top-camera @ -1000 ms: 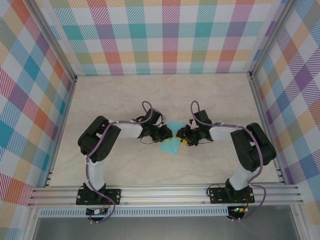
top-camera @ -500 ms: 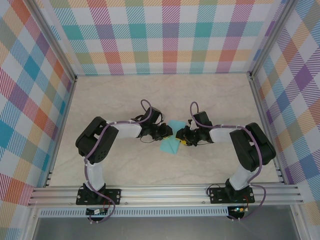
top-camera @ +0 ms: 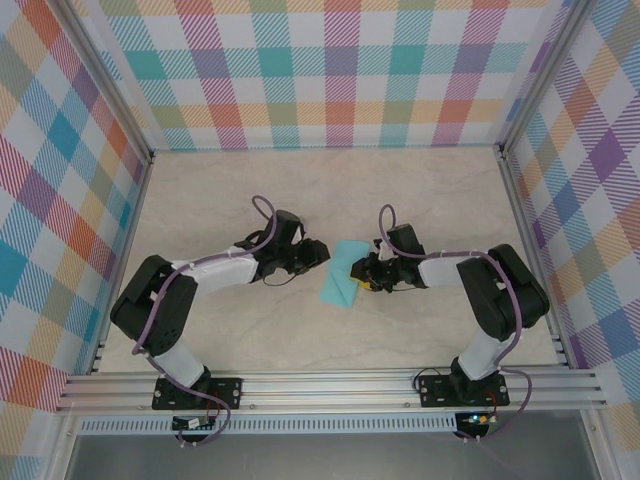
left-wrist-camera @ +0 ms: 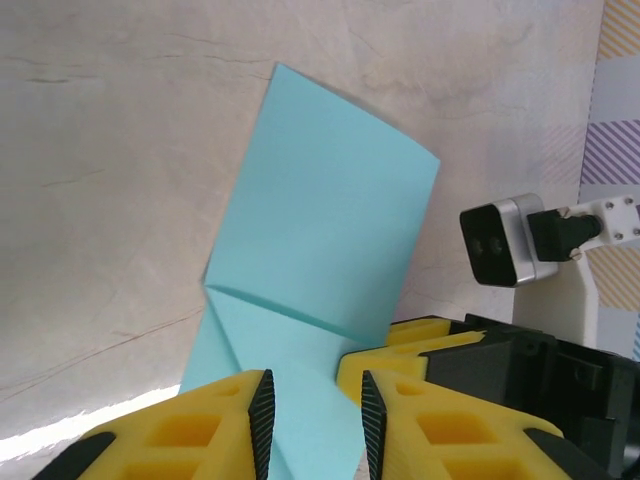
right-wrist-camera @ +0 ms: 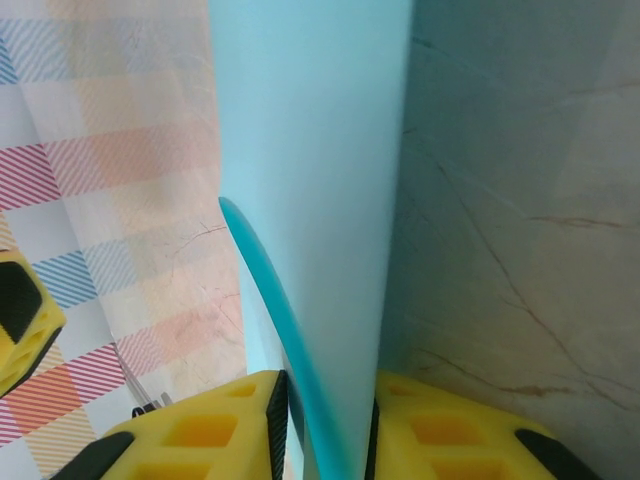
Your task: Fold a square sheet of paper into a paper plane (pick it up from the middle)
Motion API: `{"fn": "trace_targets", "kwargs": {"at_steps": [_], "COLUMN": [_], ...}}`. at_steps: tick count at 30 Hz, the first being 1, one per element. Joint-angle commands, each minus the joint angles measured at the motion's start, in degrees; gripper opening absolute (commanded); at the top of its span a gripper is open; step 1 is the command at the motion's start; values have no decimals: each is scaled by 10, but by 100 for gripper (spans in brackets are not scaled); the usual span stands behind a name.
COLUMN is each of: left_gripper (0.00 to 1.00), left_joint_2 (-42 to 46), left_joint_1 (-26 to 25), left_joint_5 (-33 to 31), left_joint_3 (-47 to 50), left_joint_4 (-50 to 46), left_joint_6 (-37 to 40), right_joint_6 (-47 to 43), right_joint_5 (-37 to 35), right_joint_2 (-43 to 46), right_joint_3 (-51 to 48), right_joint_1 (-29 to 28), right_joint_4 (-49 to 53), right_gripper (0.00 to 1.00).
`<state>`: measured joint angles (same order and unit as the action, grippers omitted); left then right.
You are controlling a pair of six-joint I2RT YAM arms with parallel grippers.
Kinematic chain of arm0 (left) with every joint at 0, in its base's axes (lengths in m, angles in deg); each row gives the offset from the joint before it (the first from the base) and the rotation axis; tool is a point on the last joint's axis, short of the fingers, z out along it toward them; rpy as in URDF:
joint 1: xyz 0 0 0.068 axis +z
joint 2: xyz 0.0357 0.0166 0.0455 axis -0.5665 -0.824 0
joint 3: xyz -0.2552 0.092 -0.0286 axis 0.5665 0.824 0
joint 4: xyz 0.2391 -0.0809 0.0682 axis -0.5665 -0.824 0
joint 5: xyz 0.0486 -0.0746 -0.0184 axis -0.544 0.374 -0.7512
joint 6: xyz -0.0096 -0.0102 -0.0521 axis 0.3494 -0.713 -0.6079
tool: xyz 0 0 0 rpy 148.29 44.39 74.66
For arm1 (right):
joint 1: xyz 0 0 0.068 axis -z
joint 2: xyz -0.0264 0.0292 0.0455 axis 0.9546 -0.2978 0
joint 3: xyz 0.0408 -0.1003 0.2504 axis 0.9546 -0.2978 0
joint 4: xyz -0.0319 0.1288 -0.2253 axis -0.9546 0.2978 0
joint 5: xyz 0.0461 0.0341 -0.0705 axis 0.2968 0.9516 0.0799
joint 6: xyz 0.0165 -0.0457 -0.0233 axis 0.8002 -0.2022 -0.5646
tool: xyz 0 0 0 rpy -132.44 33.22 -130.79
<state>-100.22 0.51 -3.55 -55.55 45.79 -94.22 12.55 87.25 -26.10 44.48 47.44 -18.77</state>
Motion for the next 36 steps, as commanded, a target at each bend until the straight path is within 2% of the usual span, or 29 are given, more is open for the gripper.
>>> {"fn": "trace_targets", "kwargs": {"at_steps": [1,8,13,17,20,23,25,27,30,33,36], "left_gripper": [32,32,32,32,32,33,33,33,34,36,39], "left_joint_2": [36,82,111,136,166,205,233,261,312,372,429], "left_joint_1": [9,18,25,30,33,36,38,39,41,43,44], "left_joint_5": [-13,-27,-39,-56,-89,-126,-152,-180,-231,-285,-308], "left_joint_3": [24,50,56,61,74,92,105,115,132,144,154], "left_joint_4": [-18,-34,-56,-78,-95,-109,-122,-137,-168,-222,-251], "left_joint_6": [0,5,18,31,35,33,30,28,22,14,16], "right_joint_6": [-15,-36,-68,-126,-138,-127,-84,-52,-14,7,9], "right_joint_5": [19,-10,-53,-158,-303,-456,-565,-619,-643,-630,-600], "right_joint_2": [1,50,110,155,160,123,80,31,-48,-129,-204], "right_joint_3": [3,35,73,147,229,321,391,444,504,557,624], "right_joint_1": [-4,-7,-12,-31,-58,-102,-143,-172,-199,-216,-238], "right_joint_4": [-13,78,194,378,535,701,810,882,938,951,953], "right_gripper": [25,11,9,9,9,8,6,7,5,6,7]}}
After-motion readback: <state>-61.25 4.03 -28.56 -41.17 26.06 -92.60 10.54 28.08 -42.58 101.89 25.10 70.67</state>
